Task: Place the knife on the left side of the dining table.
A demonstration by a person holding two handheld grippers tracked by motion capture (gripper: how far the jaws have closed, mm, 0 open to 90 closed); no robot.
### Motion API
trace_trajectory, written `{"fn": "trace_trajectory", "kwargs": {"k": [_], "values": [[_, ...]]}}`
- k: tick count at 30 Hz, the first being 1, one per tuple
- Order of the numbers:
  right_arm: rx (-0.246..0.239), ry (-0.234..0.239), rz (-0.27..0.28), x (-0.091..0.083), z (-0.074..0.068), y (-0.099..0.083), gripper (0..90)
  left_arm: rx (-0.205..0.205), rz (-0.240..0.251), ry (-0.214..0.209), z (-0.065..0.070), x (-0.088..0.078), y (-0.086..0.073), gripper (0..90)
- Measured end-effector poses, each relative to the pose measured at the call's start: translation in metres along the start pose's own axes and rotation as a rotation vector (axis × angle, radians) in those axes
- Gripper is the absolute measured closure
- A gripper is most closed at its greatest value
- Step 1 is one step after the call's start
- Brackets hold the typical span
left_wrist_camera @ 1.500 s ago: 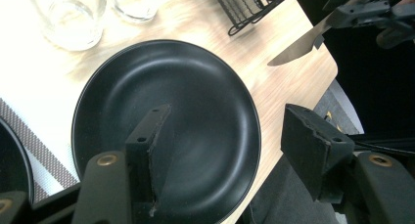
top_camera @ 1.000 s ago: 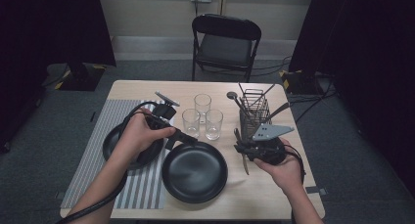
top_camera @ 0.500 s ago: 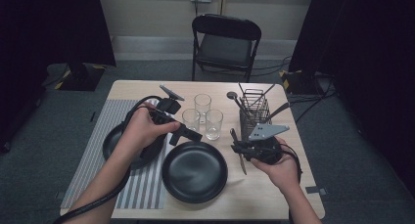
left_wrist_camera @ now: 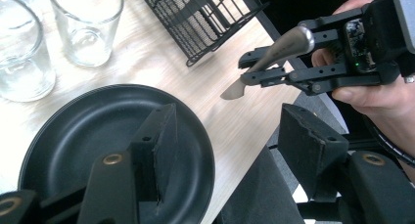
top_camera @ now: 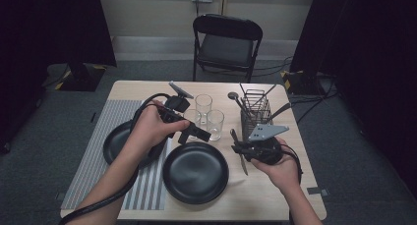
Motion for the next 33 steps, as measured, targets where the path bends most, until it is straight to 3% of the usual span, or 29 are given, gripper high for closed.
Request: {"fn": "trace_trajectory", "kwargs": {"k": [6, 21, 30, 33], "values": [[-0.006, 0.004, -0.003, 0.002, -0.002, 0.003, 80.0, 0.002, 0.000, -0.016, 0.007, 0.005, 0.004, 40.6], [-0.018, 0.010, -0.013, 0.006, -0.005, 0.006, 80.0, 0.020, -0.008, -0.012, 0.016, 0.012, 0.010, 40.0], [-0.033, 0.017, -0.020, 0.009, -0.007, 0.009, 80.0, 0.029, -0.010, -0.011, 0.015, 0.014, 0.012, 39.9], [-0.035, 0.024, -0.026, 0.011, -0.009, 0.010, 80.0, 0.014, -0.004, -0.016, 0.015, 0.016, 0.012, 39.9]]}}
Point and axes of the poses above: each handheld gripper's, and its own axes: x roughly forward along the jaws, y roughly out of its top, z roughly to its right, the point moved 1 cm from there along x, roughly forward along the jaws, and after that the axes turned 2 degrees about x, right-handed, at the moved point
